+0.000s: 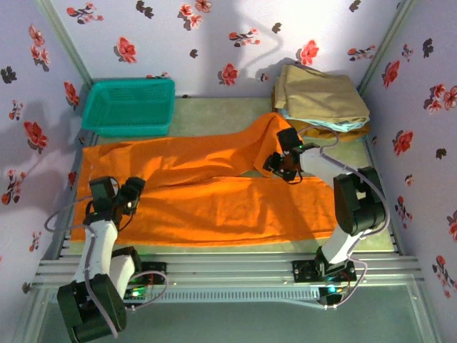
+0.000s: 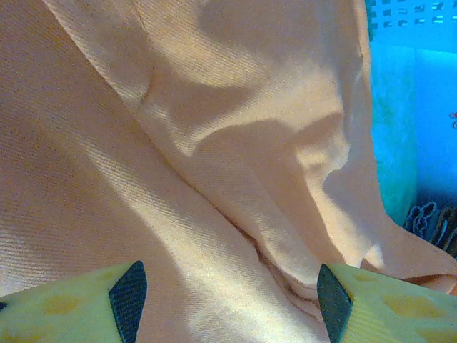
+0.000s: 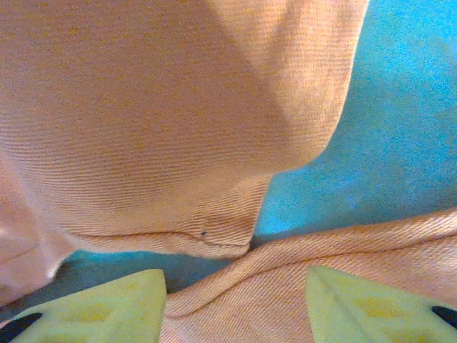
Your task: Fold and stack the trousers
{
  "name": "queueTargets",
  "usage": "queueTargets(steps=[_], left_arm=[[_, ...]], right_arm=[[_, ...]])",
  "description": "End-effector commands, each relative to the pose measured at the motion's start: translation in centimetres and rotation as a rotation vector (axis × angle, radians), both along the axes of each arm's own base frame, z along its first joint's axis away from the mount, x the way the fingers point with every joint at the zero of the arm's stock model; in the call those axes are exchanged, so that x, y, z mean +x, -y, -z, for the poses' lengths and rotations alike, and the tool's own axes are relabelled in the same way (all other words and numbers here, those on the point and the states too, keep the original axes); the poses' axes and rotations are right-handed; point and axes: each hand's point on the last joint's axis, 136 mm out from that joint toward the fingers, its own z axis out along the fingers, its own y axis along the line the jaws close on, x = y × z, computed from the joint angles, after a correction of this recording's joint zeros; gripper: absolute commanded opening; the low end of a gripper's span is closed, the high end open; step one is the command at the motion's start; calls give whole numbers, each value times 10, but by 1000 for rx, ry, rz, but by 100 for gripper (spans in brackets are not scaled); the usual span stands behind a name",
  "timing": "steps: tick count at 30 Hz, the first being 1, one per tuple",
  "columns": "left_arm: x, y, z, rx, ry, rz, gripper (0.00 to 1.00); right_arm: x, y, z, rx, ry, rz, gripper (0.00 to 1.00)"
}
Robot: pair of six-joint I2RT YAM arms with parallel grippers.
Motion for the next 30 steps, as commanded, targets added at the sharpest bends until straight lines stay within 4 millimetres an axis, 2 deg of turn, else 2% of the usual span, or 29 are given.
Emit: queueTargets(steps=[1, 8, 11, 14, 15, 19, 26, 30], left_arm=[[-12, 4, 15, 8, -55, 25, 68], [-14, 5, 22, 6, -58, 30, 68], [-14, 6, 22, 7, -57, 35, 68], [-14, 6, 21, 9, -52, 37, 68], [-13, 6, 20, 11, -50, 37, 68], [-11, 5, 19, 13, -43, 38, 68], [-10, 6, 17, 6, -42, 44, 68], [-7, 7, 12, -4, -28, 45, 68]], right_arm=[[9, 11, 6, -56, -17, 6, 55], [25, 7, 38, -75, -78, 12, 53], [26, 9, 42, -97, -87, 10, 52], [28, 13, 40, -125, -82, 3, 45], [28, 14, 40, -130, -82, -1, 38], [29, 16, 33, -143, -68, -11, 17], [23, 29, -7, -189, 6, -18, 13], [19, 53, -31, -284, 38, -21, 14]])
